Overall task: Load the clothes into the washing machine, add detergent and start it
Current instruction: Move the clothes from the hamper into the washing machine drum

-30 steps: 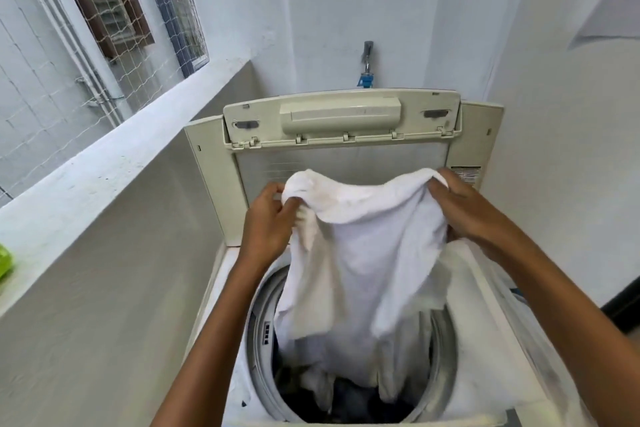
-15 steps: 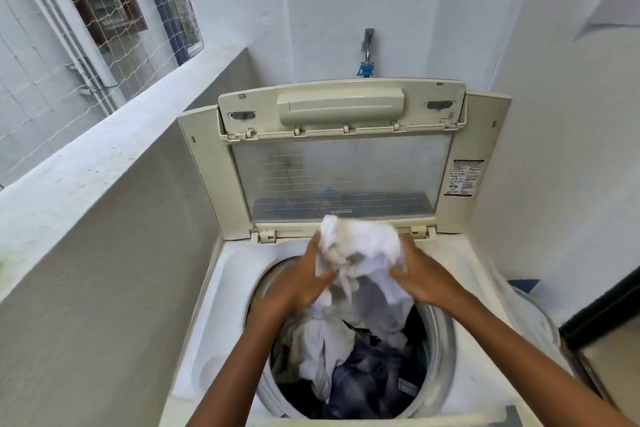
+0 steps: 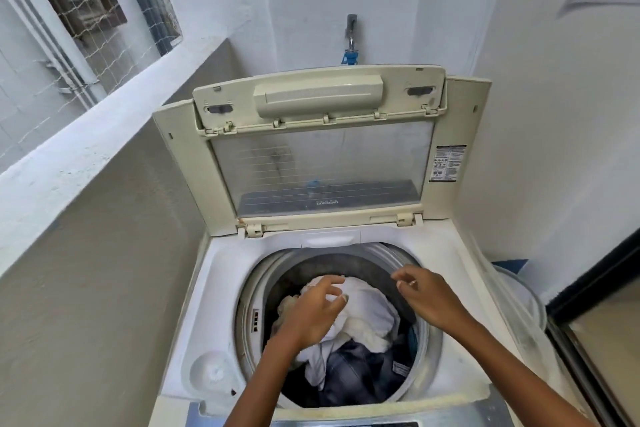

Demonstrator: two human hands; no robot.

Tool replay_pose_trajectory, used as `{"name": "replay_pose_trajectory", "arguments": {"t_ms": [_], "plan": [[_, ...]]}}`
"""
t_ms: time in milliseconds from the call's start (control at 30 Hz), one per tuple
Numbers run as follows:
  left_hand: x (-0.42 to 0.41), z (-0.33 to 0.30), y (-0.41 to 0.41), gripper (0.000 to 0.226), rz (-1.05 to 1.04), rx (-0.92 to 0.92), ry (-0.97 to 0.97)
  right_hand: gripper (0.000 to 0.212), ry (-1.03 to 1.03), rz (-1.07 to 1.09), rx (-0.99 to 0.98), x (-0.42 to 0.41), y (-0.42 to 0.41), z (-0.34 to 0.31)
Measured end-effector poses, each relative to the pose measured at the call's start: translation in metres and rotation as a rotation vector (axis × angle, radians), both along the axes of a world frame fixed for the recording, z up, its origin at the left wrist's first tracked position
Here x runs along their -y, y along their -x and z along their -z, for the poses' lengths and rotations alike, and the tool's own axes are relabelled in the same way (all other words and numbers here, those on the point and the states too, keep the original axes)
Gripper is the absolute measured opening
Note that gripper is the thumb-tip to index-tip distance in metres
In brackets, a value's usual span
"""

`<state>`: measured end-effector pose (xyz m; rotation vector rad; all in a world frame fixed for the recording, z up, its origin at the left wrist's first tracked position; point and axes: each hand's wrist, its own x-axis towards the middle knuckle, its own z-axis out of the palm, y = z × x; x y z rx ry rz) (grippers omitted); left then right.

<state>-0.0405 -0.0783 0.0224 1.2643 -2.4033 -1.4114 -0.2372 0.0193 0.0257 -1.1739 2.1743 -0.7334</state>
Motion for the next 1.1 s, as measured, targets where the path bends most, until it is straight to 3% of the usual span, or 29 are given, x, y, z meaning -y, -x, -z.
{"name": "replay_pose_trajectory", "arguments": {"t_ms": [333,567,667,867,967,1100], "plan": [[-0.071,-0.012,0.096,0.022,0.19,-0.234,-0.048,0.022,0.298,0.159,0.231,-0.094,0.045,-0.013],[-0.127,-0.019,0.237,0.024,0.4,-0.289,-0.156,0.022,0.314,0.487,0.326,-0.168,0.158,0.005],[-0.15,-0.006,0.312,0.026,0.539,-0.193,-0.153,0.024,0.263,0.599,0.38,-0.191,0.22,0.037],[-0.178,0.092,0.436,0.033,0.763,0.237,-0.188,0.022,-0.008,0.676,0.493,-0.207,0.319,0.144],[-0.18,0.157,0.468,0.035,0.754,0.41,-0.243,0.016,-0.145,0.648,0.512,-0.195,0.355,0.196],[-0.169,0.233,0.481,0.037,0.591,0.541,-0.282,0.016,-0.247,0.535,0.491,-0.155,0.393,0.266]]}}
